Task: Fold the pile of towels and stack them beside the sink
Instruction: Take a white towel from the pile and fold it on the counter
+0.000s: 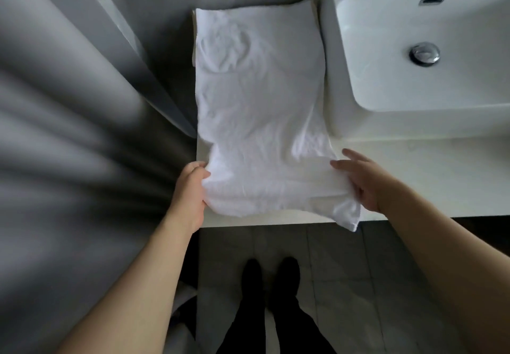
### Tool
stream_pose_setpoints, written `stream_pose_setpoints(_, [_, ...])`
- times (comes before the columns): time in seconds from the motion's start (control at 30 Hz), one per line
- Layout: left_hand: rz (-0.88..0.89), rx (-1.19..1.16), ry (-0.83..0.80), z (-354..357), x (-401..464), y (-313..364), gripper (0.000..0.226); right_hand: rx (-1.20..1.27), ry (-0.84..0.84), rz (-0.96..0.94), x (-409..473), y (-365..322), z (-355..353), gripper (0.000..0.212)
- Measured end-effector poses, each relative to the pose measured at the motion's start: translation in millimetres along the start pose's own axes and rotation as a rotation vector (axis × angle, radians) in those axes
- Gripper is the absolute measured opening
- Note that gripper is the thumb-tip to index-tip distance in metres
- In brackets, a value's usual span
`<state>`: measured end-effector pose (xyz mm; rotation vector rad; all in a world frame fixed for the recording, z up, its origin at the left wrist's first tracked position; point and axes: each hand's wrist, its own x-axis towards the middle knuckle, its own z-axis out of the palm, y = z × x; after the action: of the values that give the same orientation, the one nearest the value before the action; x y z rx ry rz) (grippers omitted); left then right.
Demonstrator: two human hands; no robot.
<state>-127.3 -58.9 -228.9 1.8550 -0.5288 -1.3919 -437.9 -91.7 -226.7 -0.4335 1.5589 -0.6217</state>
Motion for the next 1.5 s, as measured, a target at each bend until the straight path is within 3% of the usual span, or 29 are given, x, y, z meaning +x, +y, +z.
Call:
stream_pose_setpoints(0.1, [0.1,0.302,0.027,-3,-8,-16,0.028,-0.176,0.19,-0.068,3,12,1,0.058])
stream_pose_setpoints(0.2, [0.164,0.462,-0.057,-7,-10,-24,0.04,-0.331,0.231,-0.124,5,22,2,0.06])
stream_pose_setpoints(0.43, [0.199,0.211,-0.145,-6,-19,-16,0.05,-0.348,0.131,0.034,1,28,-6,0.086])
stream_pose_setpoints(0.57, [0.172,0.497,-0.106,-8,-18,-30,0.055,-0.572,0.101,0.097,-8,40,-11,0.031])
stream_pose_setpoints(0.67, [0.166,0.844,-0.082,-16,-17,-40,0.059,-0.555,0.101,0.074,-11,43,-15,0.023])
stream_pose_setpoints(0.77, [0.044,1.016,-0.009,-24,-16,-42,0.063,-0.694,0.117,0.044,-8,44,-23,0.024])
stream_pose_setpoints(0.87, [-0.074,1.104,0.0,-17,-15,-40,0.073,-0.871,0.214,-0.039,-4,42,-18,0.045])
stream_pose_setpoints(0.93, [-0.048,1.096,0.02,-1,-8,-33,0.08,-0.905,0.229,-0.175,3,34,-3,0.057])
stream_pose_setpoints(1.2, [0.472,1.39,0.18,70,94,2,0.061,-1.214,0.212,-0.873,91,-33,70,0.056])
stream_pose_setpoints(1.37, [0.532,1.378,0.236,67,133,-33,0.065,-1.512,0.255,-0.847,168,-36,66,0.064])
stream_pose_setpoints(1.5, [0.582,1.281,0.313,67,142,-27,0.072,-1.533,0.269,-0.87,178,-29,61,0.07])
